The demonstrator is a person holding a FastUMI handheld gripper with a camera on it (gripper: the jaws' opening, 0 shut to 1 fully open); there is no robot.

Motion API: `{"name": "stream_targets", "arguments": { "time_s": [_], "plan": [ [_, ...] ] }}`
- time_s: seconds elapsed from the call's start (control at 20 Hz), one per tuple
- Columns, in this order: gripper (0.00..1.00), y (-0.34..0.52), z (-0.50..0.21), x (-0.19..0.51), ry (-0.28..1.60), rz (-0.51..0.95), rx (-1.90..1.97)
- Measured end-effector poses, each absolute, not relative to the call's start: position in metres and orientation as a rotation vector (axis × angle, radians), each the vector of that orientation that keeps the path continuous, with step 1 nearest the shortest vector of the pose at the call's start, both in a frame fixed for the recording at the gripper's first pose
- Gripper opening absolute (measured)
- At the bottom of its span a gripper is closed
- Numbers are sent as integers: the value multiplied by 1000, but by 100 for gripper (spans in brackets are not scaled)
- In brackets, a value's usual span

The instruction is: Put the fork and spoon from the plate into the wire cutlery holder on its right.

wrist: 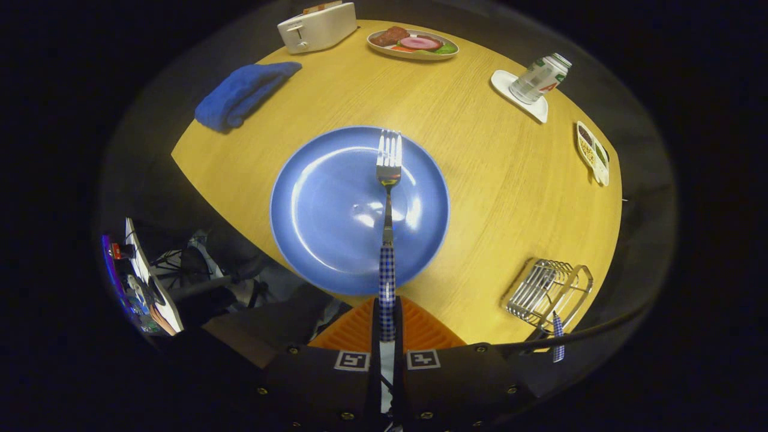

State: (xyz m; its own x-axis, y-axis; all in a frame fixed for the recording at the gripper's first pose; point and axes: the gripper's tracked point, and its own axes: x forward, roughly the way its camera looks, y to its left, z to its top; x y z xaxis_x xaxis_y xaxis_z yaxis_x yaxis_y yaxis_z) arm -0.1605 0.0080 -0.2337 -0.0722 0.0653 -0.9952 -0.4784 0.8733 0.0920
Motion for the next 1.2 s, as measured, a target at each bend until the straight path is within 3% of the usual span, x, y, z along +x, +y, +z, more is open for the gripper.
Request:
{"name": "stream_targets", "arguments": {
  "time_s": [1.2],
  "plan": [
    [8, -183, -127, -179, 1915, 299, -523]
  ]
}}
